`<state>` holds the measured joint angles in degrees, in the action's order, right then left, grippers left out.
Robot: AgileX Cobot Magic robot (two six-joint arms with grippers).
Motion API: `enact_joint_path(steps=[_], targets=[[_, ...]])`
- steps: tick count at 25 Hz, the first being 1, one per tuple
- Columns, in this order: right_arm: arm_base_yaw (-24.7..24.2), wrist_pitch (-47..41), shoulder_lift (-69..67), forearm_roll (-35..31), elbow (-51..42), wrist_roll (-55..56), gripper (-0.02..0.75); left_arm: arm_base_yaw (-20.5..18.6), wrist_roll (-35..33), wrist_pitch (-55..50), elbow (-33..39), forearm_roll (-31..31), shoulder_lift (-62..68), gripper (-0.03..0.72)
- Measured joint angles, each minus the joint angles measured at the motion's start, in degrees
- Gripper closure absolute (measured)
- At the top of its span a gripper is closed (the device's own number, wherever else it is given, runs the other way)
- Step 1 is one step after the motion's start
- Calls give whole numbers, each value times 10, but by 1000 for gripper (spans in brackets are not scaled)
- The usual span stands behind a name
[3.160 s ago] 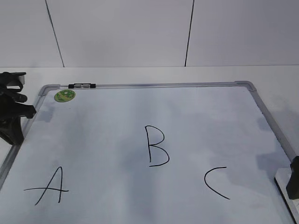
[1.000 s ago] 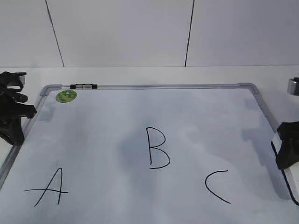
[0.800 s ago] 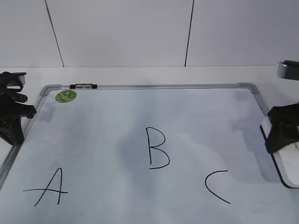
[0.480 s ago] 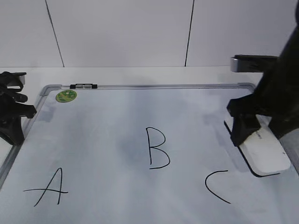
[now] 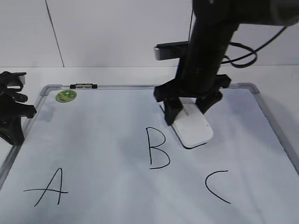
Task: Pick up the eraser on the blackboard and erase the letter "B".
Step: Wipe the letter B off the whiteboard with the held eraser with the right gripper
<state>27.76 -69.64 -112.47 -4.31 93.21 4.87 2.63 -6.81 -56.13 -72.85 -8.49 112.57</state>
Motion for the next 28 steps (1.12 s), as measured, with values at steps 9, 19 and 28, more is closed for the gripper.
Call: enact_joint_path(steps=[9, 19, 28], targets=[[84, 0, -115, -8, 69, 3, 207, 0, 0, -5, 0, 0, 0, 655], [113, -20, -153, 9, 88, 9, 208, 0, 0, -10, 0, 4, 1, 655], [122, -21, -157, 10, 90, 4, 209, 0, 0, -13, 0, 6, 1, 655]])
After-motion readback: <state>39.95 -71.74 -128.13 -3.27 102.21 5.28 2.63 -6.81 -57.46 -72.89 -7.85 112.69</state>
